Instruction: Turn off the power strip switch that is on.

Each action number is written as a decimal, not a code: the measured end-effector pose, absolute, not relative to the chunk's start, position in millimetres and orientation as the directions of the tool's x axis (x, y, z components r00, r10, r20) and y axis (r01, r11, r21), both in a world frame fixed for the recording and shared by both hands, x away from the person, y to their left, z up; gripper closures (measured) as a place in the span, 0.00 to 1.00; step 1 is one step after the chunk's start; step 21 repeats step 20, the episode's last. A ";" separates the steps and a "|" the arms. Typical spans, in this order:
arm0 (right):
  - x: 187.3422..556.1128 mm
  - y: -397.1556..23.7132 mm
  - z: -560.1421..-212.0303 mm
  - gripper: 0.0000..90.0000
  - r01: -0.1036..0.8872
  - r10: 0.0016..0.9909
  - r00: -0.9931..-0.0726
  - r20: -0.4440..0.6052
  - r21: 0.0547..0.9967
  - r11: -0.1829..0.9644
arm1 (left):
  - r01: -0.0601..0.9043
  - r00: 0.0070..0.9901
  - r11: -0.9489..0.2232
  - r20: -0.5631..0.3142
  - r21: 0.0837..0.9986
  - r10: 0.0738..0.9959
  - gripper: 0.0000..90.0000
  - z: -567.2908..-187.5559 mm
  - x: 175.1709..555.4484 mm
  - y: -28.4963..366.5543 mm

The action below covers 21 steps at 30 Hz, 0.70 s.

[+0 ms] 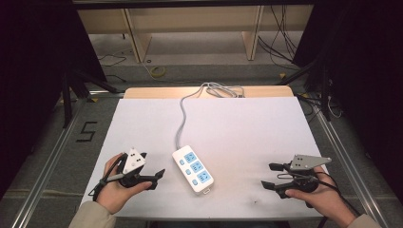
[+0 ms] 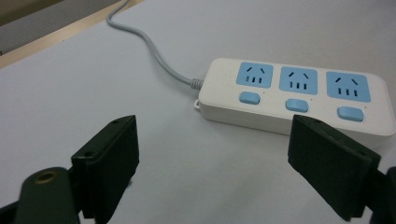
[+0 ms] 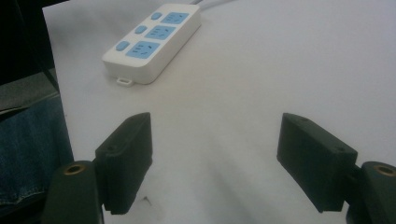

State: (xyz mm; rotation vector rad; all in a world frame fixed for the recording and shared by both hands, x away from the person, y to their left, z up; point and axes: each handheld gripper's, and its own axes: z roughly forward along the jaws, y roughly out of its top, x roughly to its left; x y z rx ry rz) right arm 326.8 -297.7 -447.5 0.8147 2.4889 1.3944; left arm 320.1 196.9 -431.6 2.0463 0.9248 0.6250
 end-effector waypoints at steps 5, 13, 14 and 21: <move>326.6 -297.8 -447.4 0.30 0.375 0.538 -0.836 0.110 0.830 0.414 | 0.403 0.609 -0.406 0.091 0.820 0.788 0.18 -434.9 315.6 197.2; 326.5 -298.7 -447.4 0.30 0.372 0.536 -0.837 0.107 0.830 0.415 | 0.407 0.608 -0.417 0.100 0.813 0.788 0.18 -439.1 315.6 196.9; 326.4 -298.8 -447.4 0.30 0.373 0.537 -0.836 0.108 0.830 0.414 | 0.407 0.608 -0.418 0.101 0.813 0.788 0.18 -439.4 315.7 197.0; 326.3 -298.6 -447.5 0.30 0.375 0.538 -0.835 0.110 0.831 0.412 | 0.406 0.608 -0.419 0.102 0.812 0.787 0.18 -439.7 316.0 196.4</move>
